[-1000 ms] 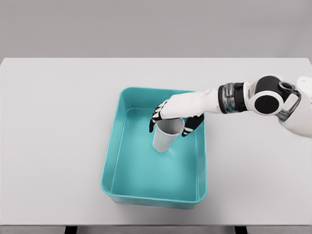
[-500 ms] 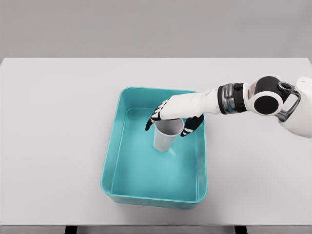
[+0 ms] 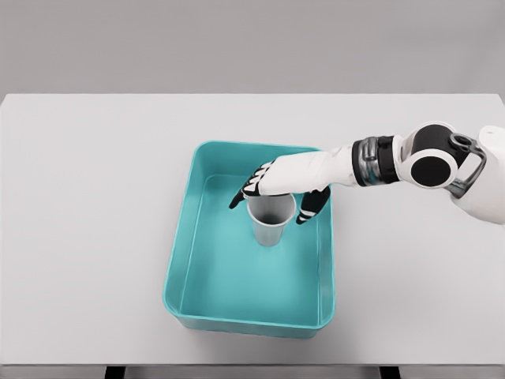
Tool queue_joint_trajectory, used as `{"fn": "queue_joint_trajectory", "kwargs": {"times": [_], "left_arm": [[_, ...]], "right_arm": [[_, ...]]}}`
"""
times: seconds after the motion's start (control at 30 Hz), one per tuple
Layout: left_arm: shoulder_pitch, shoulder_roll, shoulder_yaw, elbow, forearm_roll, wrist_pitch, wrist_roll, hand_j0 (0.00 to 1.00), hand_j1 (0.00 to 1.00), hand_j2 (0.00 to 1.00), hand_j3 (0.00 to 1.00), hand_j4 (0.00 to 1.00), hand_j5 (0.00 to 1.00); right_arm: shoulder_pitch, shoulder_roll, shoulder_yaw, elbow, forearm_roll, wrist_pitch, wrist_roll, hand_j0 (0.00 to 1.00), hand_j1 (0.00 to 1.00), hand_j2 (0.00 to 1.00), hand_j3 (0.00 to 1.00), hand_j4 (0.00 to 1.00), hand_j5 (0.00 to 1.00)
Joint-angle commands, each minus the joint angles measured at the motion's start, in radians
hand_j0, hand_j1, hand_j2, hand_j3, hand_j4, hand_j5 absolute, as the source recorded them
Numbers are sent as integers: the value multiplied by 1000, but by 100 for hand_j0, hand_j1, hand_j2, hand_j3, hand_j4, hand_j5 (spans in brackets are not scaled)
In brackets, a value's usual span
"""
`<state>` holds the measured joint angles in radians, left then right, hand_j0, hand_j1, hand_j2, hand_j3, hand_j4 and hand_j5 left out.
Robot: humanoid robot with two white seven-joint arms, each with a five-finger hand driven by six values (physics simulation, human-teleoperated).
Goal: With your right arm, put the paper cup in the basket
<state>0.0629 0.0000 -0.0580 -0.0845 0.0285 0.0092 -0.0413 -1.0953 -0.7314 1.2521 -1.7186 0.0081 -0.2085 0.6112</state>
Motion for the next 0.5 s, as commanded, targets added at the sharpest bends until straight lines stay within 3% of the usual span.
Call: {"fn": "queue_joint_trajectory", "kwargs": {"times": [0.0, 0.23, 0.47], "left_arm": [[0, 0, 0, 0, 1, 0, 0, 100, 100, 100, 100, 100, 100], [0, 0, 0, 0, 1, 0, 0, 100, 100, 100, 100, 100, 100], [0, 0, 0, 0, 1, 0, 0, 100, 100, 100, 100, 100, 100]], "right_arm": [[0, -8, 1, -6, -4, 0, 0, 98, 98, 98, 98, 98, 98], [-12, -37, -14, -35, -4, -2, 0, 99, 99, 99, 99, 99, 99], [-11, -71, -174, -35, -17, -12, 0, 99, 99, 99, 99, 99, 99]]}}
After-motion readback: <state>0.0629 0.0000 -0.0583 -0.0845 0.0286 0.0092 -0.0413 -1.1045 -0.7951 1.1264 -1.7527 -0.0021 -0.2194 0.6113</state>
